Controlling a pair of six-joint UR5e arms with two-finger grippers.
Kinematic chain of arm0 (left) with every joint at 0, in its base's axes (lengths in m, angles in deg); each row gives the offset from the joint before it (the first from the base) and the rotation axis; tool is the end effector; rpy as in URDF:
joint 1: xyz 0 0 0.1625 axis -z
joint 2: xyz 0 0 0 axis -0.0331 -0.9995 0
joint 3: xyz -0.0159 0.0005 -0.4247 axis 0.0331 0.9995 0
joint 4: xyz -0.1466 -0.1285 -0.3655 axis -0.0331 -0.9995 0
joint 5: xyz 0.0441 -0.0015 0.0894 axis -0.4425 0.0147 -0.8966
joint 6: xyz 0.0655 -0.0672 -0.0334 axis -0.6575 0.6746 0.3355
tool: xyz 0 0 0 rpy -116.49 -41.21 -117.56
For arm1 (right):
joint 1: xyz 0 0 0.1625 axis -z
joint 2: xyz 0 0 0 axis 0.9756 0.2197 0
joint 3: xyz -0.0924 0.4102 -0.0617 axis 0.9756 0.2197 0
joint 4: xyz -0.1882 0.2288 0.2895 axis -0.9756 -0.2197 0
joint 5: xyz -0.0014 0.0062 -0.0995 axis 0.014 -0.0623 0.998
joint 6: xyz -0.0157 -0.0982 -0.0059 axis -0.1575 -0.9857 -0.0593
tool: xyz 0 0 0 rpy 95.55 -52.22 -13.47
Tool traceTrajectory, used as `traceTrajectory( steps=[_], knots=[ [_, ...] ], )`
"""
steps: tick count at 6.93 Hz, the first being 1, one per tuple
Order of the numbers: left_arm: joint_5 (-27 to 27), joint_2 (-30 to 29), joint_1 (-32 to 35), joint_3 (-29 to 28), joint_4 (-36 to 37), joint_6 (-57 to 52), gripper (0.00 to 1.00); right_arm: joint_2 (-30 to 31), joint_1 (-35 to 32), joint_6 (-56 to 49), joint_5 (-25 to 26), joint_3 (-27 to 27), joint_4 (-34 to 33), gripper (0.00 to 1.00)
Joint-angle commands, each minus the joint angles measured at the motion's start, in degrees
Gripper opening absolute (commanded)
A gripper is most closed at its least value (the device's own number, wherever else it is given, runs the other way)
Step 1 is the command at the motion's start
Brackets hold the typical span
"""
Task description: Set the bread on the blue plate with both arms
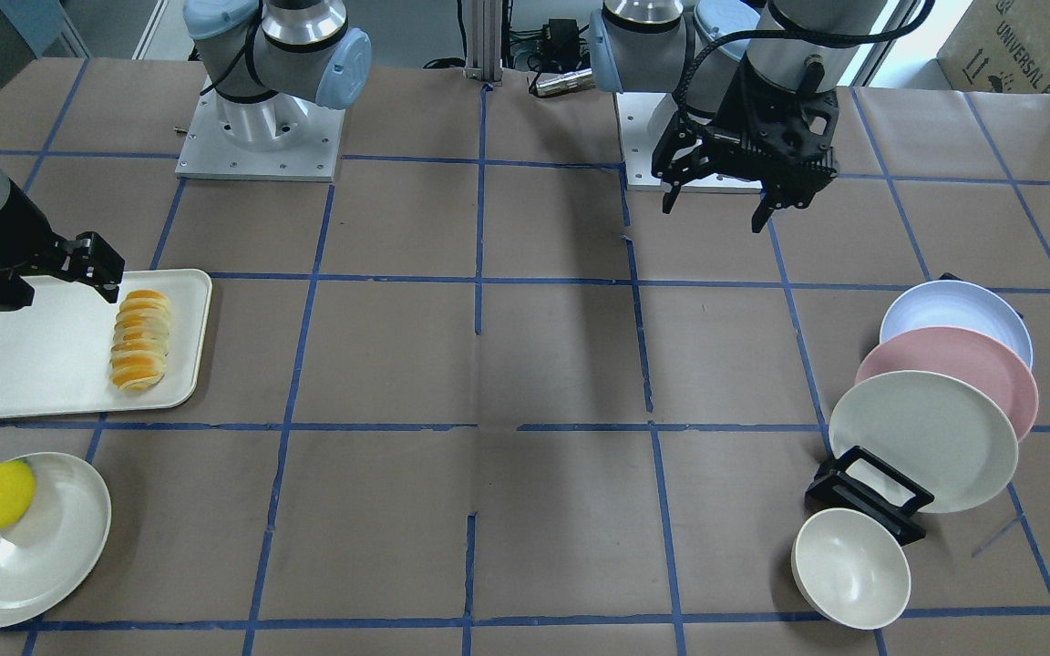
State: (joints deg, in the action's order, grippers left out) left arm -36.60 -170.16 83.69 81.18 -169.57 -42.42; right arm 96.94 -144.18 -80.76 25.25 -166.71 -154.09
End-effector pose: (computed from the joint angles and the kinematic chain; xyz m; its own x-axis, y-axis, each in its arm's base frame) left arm -0.1063 -0.4489 0.4715 -0.9777 0.2024 0.0557 0.1987 0.9778 -0.0668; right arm -0.0675 -0.4819 0.3363 -0.9968 -0.0706 0.0387 -0.0682 0.9959 0.0593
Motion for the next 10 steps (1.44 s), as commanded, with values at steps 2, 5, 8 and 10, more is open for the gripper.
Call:
traceTrajectory(
  steps=[2,5,8,10],
  knots=[
    [0.09,-0.04,-18.21,-0.46,-0.23,-20.67,1.00,0.70,2.01,2.43,-0.10,-8.57,-6.64,0.92],
    [-2.37,-3.89,-35.88,-0.20,0.64,-41.18,1.00,0.35,2.10,-2.57,-0.27,-10.40,-11.69,0.90],
    [-2.29,-14.68,-49.09,-3.27,1.08,-55.00,1.00,-5.98,1.75,-2.66,-0.62,-11.12,-17.89,0.90],
    [-1.67,-25.65,-48.94,-9.58,1.35,-55.46,1.00,-6.07,1.58,-3.70,-0.80,-11.99,-17.89,0.90]
  ],
)
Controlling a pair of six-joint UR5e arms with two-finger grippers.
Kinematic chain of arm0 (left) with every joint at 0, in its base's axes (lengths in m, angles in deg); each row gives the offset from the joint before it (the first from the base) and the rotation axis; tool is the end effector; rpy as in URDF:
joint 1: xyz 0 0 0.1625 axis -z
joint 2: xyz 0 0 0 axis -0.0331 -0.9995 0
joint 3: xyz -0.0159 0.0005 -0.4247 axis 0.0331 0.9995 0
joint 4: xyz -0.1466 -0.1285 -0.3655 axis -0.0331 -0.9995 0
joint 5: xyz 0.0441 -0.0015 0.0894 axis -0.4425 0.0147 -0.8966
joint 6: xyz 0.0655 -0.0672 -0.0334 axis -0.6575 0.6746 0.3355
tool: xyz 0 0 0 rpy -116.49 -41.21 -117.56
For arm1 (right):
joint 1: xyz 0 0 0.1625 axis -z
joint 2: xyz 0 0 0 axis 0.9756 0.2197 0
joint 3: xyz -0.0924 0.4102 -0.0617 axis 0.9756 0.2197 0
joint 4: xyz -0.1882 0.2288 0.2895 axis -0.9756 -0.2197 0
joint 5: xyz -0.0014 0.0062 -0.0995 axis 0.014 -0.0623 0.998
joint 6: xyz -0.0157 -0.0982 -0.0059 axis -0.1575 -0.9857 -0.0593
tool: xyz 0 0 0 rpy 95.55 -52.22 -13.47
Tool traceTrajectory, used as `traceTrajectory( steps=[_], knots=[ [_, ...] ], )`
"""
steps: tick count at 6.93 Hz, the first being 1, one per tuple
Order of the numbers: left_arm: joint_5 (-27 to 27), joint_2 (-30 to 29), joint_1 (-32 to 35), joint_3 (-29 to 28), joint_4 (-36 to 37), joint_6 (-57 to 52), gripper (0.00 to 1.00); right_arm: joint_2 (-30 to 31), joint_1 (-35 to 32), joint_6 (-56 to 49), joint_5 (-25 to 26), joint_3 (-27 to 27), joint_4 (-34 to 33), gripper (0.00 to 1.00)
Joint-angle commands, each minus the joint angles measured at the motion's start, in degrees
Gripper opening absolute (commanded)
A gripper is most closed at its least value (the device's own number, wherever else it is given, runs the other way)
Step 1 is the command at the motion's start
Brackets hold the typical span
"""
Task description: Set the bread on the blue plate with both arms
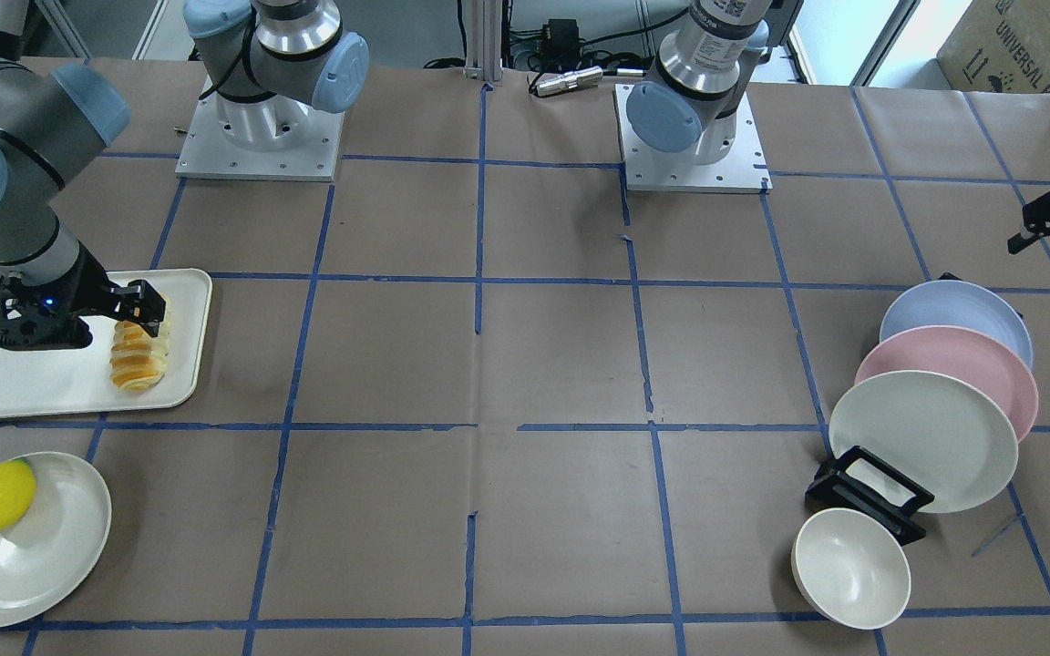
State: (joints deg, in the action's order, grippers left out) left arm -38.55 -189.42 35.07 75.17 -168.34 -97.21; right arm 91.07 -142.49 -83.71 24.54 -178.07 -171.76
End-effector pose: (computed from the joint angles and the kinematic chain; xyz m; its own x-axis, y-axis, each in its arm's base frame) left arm 0.3530 -0.4373 0.3575 -0.9414 0.2950 0.1634 0.3018 0.9532 0.0175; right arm -0.0738 -0.4657 0.2328 -0.9954 -0.0917 0.0287 -0.0902 0.9947 0.0484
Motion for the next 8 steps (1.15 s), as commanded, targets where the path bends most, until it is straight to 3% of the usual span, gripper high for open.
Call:
traceTrajectory(
  steps=[1,3,6,7,8],
  knots=[
    [0.28,-10.97,-0.15,-7.42,0.21,-0.59,1.00,-1.77,-0.12,-2.50,-0.17,-1.60,-3.18,0.90],
    [0.46,-19.07,1.16,-13.15,0.12,0.28,1.00,-3.28,0.05,-4.36,-0.08,-2.57,-6.10,0.90],
    [0.46,-23.23,4.34,-13.52,0.47,2.66,1.00,-3.37,0.40,-6.64,-0.08,-3.62,-6.20,0.90],
    [0.37,-24.72,4.16,-13.61,0.64,2.31,1.00,-3.02,0.32,-6.74,0.09,-3.80,-6.28,0.67],
    [0.46,-25.08,4.08,-13.61,1.25,2.14,0.97,-3.10,0.40,-7.61,0.62,-3.89,-6.29,0.23]
  ],
)
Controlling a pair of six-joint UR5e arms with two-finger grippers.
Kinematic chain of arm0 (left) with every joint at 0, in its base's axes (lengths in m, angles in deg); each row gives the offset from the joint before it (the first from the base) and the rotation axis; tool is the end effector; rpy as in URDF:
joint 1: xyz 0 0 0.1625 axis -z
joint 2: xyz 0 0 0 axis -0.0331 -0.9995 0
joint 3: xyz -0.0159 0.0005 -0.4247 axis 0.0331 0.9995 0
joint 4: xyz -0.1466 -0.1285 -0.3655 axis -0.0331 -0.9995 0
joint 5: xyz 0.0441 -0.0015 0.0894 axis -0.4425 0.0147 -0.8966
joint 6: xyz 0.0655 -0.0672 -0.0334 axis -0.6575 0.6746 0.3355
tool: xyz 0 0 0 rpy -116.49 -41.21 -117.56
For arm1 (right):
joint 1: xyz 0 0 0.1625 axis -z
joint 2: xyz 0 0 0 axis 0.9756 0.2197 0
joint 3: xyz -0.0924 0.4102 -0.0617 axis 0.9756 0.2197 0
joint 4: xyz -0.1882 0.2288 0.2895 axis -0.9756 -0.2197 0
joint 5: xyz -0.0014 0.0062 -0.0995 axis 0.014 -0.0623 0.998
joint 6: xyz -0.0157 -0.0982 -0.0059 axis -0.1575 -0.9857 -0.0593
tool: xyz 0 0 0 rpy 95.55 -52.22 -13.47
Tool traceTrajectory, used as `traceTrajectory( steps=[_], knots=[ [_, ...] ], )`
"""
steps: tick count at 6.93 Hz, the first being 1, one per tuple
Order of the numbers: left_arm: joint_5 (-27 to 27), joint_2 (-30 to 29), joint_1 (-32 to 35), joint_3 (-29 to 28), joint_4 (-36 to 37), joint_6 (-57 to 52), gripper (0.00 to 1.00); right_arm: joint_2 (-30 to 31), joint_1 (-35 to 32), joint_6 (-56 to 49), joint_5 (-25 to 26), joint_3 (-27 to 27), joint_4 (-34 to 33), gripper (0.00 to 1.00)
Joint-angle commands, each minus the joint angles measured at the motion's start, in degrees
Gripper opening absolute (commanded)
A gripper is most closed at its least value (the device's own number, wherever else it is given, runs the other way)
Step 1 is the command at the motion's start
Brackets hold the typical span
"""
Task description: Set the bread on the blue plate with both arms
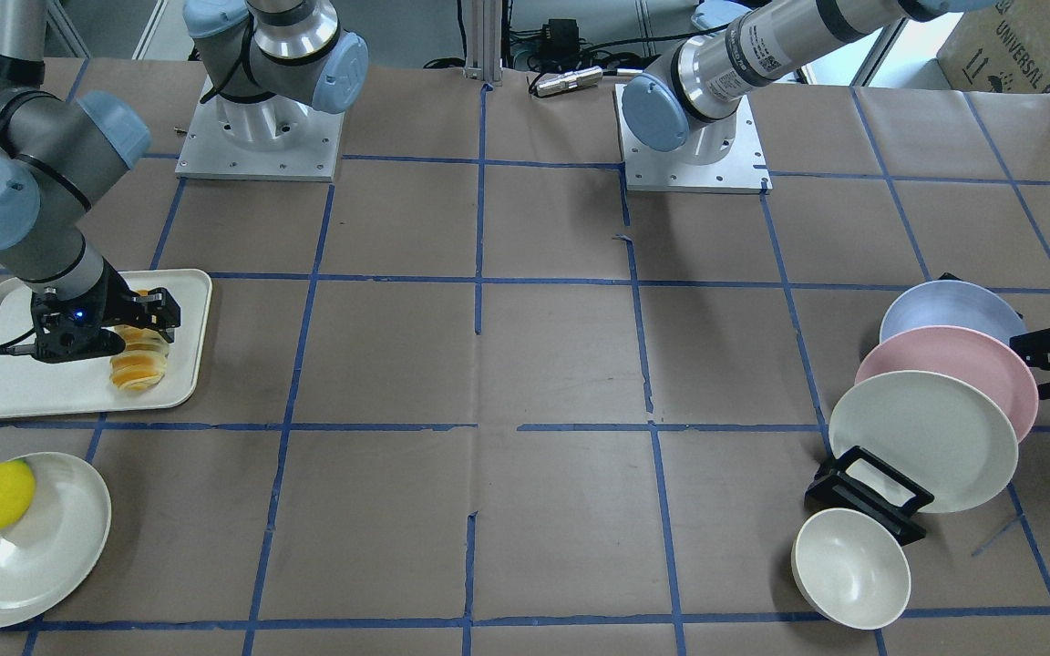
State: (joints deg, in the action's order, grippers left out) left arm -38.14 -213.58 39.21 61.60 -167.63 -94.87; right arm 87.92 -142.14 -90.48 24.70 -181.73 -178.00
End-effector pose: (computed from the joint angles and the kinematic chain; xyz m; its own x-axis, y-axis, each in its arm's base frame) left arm 0.4074 -0.5385 0.2062 -0.9000 0.2963 0.3197 0.3375 0.9378 0.0810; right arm -0.0728 -0.4565 0.1941 -0.9791 -0.2026 0.0191 -0.2011 0.9777 0.0611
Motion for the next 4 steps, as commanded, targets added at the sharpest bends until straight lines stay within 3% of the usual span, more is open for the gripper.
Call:
traceTrajectory(
  steps=[1,2,3,4],
  knots=[
    [-0.04,-0.92,0.02,-0.05,0.55,-0.46,0.61,0.14,0.05,-1.02,0.46,-0.22,-0.04,0.08],
    [-0.04,-0.92,-0.06,0.04,0.55,-0.46,0.31,0.23,0.05,-1.03,0.46,-0.14,-0.04,0.07],
    [-0.04,-0.58,0.02,-0.05,0.55,-0.46,0.19,1.10,0.14,-1.11,0.63,0.91,0.48,0.08],
    [0.05,0.12,0.11,-0.13,0.55,-0.46,0.13,4.32,0.05,-0.68,0.64,3.62,4.92,0.08]
  ],
)
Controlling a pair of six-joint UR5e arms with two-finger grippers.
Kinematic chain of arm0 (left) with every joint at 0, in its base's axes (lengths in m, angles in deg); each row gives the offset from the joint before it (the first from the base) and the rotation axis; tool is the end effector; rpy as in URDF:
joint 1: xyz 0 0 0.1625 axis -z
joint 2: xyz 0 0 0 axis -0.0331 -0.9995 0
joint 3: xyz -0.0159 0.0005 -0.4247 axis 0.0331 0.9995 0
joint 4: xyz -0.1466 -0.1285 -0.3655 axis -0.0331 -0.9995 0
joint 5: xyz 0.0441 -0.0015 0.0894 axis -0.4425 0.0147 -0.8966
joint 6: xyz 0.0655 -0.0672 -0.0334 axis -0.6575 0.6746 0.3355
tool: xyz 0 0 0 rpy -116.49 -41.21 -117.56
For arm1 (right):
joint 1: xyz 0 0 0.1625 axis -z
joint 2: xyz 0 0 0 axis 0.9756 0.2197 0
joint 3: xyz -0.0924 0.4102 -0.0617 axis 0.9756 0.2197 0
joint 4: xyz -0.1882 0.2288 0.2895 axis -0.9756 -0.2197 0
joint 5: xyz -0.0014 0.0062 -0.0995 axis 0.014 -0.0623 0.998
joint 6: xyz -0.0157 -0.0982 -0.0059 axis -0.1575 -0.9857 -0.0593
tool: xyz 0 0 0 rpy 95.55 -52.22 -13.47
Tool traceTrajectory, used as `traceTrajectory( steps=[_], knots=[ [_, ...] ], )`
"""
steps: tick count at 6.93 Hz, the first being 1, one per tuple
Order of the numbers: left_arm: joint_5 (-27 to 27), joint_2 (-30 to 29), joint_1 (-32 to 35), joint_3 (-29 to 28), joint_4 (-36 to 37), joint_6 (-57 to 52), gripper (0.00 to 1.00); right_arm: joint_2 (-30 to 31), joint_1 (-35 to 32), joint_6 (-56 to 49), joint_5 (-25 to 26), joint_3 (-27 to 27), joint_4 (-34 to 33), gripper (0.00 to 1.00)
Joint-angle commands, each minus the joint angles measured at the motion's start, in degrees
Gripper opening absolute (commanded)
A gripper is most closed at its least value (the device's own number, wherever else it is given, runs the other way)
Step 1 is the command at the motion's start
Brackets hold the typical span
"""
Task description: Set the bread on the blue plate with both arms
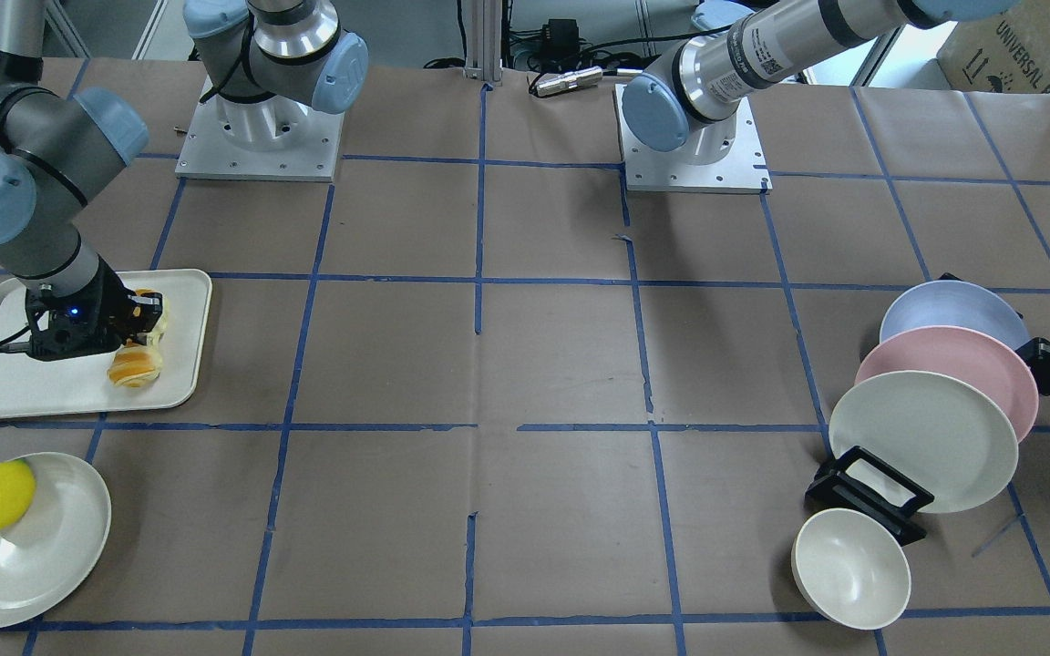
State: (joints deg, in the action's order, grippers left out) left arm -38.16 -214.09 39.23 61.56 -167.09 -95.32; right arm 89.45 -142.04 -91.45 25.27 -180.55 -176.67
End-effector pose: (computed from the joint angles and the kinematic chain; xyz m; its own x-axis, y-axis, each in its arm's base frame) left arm 0.4086 -0.5397 0.2012 -0.8976 0.3042 0.3191 0.3449 0.9354 0.0784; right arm -0.0764 -0.4598 0.2115 -0.9753 -0.2172 0.0406 -0.2152 0.9754 0.0485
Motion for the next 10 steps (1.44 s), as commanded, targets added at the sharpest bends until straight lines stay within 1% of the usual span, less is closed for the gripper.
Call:
traceTrajectory(
  steps=[1,2,3,4,6,7,8,9,10],
  knots=[
    [0.07,0.90,0.00,-0.09,0.01,-0.01,0.10,7.35,-0.13,0.73,0.15,6.90,10.25,0.08],
    [0.15,1.43,0.00,-0.70,0.01,-0.19,0.09,9.75,-0.48,1.78,0.15,11.81,15.79,0.08],
    [-0.11,2.65,0.00,-2.88,-1.30,-0.19,0.09,9.86,-1.26,6.05,-0.02,17.34,20.55,0.08],
    [-0.11,3.10,-0.26,-3.86,-4.88,-0.19,0.09,9.95,-5.19,12.19,0.07,22.53,25.38,0.08],
    [-0.46,5.99,-0.61,-3.87,-7.97,-0.19,0.09,9.60,-17.56,27.99,1.73,33.43,38.28,0.10],
    [-0.81,10.09,-0.70,-3.69,-11.99,0.16,0.09,8.47,-21.36,34.68,1.74,36.44,41.92,0.10],
    [-0.90,14.40,-0.62,-3.43,-16.64,0.60,0.09,8.02,-23.31,41.53,1.13,38.04,43.43,0.10],
    [-0.73,18.71,-0.53,-2.99,-20.78,1.21,0.09,8.01,-25.25,45.43,1.12,38.23,44.23,0.10],
    [0.06,22.40,0.26,-1.95,-24.13,4.52,0.09,8.01,-25.88,45.56,1.21,38.32,44.76,0.10]
  ],
)
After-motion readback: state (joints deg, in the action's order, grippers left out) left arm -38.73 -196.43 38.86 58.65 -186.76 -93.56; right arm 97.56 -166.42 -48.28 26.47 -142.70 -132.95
